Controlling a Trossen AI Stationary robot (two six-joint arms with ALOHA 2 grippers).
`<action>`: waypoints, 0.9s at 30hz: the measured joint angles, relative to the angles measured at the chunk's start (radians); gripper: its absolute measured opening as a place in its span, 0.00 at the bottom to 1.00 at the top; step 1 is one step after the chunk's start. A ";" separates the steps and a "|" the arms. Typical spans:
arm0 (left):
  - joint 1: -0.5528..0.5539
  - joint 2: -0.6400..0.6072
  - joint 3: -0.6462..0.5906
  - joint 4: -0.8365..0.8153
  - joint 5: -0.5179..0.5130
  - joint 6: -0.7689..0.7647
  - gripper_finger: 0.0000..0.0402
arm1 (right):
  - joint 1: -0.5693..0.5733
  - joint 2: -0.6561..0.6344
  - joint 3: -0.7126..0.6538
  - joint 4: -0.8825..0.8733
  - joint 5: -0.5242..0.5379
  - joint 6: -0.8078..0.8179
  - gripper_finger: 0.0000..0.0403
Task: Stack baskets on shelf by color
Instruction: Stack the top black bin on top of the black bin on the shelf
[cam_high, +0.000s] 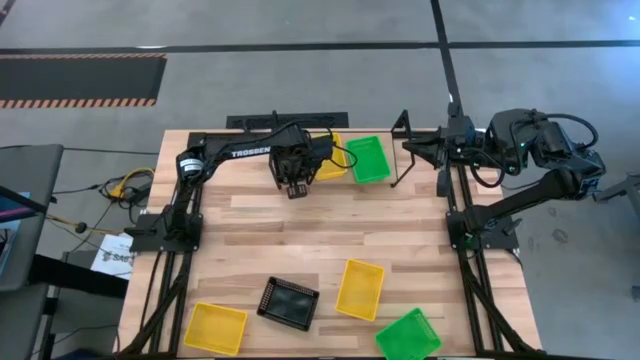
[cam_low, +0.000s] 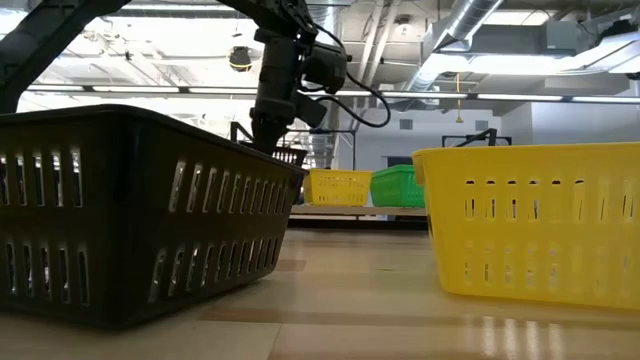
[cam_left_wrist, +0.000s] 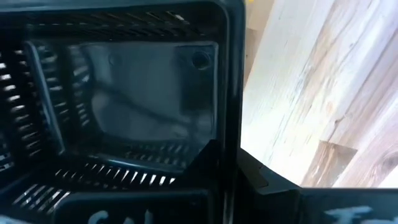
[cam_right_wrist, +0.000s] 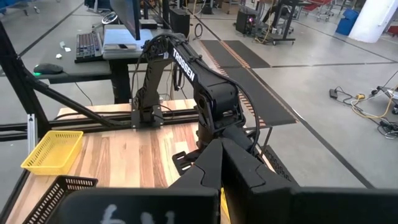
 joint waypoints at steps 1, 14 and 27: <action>0.000 0.000 0.000 0.005 0.000 0.000 0.00 | 0.000 0.000 0.000 0.000 0.000 0.000 0.06; -0.031 0.000 0.000 0.029 -0.096 0.000 0.29 | 0.000 0.000 0.000 0.001 0.000 0.002 0.06; -0.041 -0.004 0.156 -0.068 0.002 -0.121 0.56 | 0.000 0.000 0.000 0.000 0.000 -0.002 0.06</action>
